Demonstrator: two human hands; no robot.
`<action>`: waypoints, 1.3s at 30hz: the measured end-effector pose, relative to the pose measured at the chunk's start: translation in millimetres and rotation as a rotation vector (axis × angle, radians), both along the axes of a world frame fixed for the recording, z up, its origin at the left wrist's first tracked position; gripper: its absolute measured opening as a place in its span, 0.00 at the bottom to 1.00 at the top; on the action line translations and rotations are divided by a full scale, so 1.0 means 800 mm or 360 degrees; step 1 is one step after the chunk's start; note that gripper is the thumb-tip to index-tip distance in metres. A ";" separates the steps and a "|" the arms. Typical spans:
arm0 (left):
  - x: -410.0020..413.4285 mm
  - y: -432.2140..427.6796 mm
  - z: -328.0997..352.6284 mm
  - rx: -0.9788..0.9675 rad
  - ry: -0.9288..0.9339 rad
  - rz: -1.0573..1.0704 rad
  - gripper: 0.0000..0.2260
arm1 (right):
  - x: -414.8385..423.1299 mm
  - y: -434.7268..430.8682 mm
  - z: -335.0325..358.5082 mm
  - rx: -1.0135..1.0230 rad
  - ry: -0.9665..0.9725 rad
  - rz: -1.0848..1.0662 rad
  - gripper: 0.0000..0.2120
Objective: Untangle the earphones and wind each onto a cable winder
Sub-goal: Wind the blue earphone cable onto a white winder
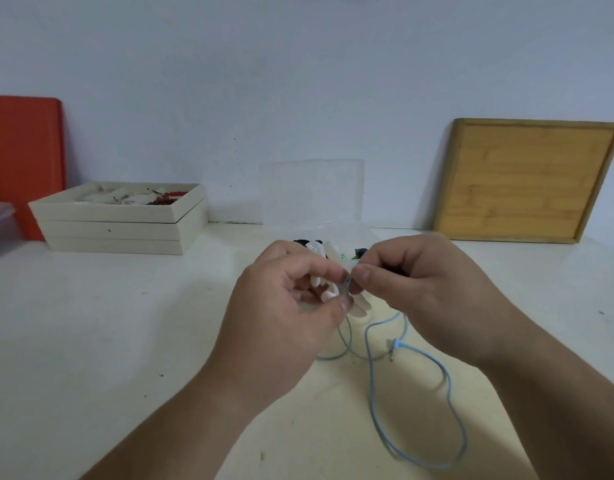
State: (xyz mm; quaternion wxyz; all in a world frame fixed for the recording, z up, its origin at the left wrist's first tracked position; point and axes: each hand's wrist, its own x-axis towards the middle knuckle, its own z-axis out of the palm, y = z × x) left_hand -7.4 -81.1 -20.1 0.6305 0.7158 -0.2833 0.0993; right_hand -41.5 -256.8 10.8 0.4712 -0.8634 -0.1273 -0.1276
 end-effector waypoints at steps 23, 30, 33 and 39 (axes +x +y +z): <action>0.005 0.018 0.006 0.0286 0.0405 -0.0423 0.09 | 0.026 -0.074 0.013 0.1588 -0.0340 -0.0640 0.12; 0.013 0.027 0.009 0.0347 0.0487 -0.0448 0.09 | 0.032 -0.111 0.004 0.1686 -0.0402 -0.1041 0.09; 0.012 0.028 0.009 0.0409 0.0494 -0.0472 0.10 | 0.031 -0.103 0.001 0.1598 -0.0364 -0.1150 0.09; 0.014 0.033 0.015 0.0324 0.0478 -0.0353 0.10 | 0.033 -0.107 -0.006 0.1213 0.0092 -0.1379 0.09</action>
